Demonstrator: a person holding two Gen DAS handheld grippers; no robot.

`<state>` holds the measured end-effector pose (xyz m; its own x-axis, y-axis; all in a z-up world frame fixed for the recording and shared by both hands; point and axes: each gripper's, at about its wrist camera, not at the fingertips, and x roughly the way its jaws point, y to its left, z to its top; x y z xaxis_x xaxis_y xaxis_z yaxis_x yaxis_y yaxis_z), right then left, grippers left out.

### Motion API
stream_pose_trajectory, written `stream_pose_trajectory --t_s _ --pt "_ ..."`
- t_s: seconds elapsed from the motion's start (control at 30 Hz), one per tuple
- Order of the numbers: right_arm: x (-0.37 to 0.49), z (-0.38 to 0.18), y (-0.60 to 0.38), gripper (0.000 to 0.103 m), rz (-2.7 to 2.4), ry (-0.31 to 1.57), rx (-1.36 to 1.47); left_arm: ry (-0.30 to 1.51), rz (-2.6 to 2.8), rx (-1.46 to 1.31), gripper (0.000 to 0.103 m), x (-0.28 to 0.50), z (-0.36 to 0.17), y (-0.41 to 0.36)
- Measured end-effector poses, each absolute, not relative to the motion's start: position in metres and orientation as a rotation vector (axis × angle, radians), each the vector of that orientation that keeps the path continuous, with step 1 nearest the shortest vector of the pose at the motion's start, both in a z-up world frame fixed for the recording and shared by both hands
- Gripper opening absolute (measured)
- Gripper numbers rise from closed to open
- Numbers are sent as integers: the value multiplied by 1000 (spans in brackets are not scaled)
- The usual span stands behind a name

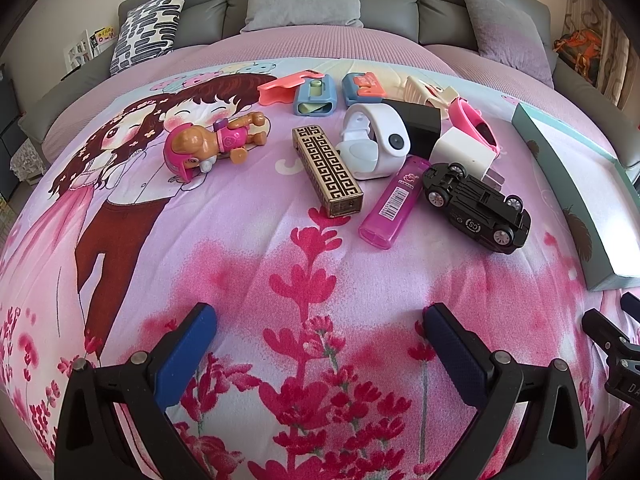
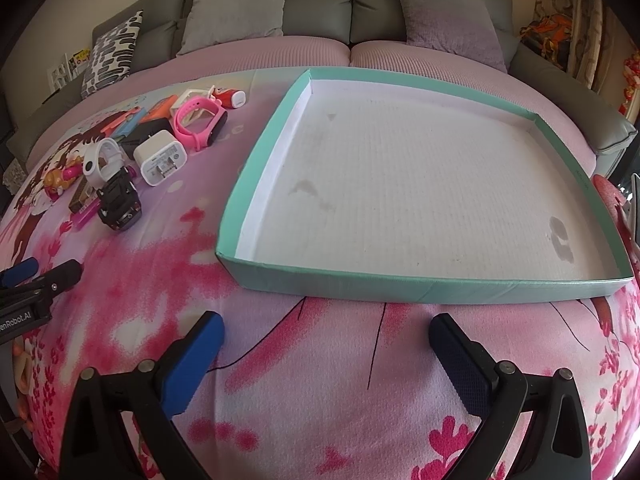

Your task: Organize rigid objects

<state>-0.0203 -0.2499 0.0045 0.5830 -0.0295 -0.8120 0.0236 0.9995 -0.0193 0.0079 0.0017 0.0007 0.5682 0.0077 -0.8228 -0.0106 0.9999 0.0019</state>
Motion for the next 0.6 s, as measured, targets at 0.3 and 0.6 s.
stream_pose_trajectory --t_s 0.3,0.6 --pt "-20 5 -250 103 -29 946 -7 969 15 -3 103 8 1 1" --pt "-20 6 -253 103 -22 945 1 973 12 -4 103 9 0 0"
